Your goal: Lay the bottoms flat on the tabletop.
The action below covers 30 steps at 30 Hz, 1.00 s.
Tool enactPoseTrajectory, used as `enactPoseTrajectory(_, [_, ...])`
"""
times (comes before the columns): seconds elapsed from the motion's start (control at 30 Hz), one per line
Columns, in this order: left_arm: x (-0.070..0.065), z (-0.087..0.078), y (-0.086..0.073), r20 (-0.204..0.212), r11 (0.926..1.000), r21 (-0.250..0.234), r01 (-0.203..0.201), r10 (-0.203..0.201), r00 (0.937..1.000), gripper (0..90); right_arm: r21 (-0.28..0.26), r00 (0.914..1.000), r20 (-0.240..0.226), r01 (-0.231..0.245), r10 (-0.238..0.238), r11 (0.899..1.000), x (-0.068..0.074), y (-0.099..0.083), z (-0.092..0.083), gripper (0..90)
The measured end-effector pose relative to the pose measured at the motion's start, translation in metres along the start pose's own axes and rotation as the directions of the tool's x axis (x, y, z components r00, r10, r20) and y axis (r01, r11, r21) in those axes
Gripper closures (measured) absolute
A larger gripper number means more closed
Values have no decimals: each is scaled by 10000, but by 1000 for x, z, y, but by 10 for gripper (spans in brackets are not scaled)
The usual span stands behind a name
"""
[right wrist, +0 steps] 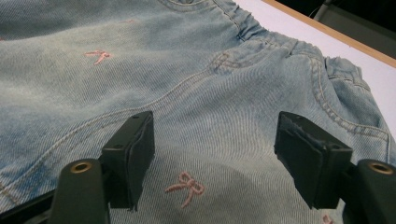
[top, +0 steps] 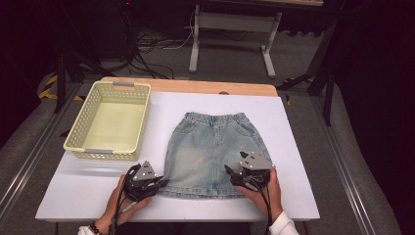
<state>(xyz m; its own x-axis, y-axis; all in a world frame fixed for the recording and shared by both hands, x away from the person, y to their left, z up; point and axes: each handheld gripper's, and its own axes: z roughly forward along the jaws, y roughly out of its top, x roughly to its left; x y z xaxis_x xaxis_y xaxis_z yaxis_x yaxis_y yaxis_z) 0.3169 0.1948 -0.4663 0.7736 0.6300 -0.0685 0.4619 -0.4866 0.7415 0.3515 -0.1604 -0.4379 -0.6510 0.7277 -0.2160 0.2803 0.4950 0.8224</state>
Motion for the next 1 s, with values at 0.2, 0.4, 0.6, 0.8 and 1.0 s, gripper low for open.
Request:
enactPoseTrajectory(0.2, [0,-1,0,98,10000,4,-62,62,9999,831,-41,9995,215,-213,213,9998,-4,-6,-9,297])
enactPoseTrajectory(0.4, [5,-14,-6,217,9996,-286,-31,37,9998,844,-336,9972,570,-468,486,9983,-6,-7,-13,305])
enactPoseTrajectory(0.6, [0,-22,-6,229,9983,-521,-274,286,9993,847,-352,9974,561,-423,442,9985,-2,-3,-11,306])
enactPoseTrajectory(0.8, [-8,-22,-5,457,9961,-825,-303,342,9984,847,-896,9980,54,-628,636,9940,9,20,-4,306])
enactPoseTrajectory(1.0, [-12,-16,-5,511,9966,-768,-294,333,9981,848,-1195,9981,-504,-420,362,9919,28,56,15,296])
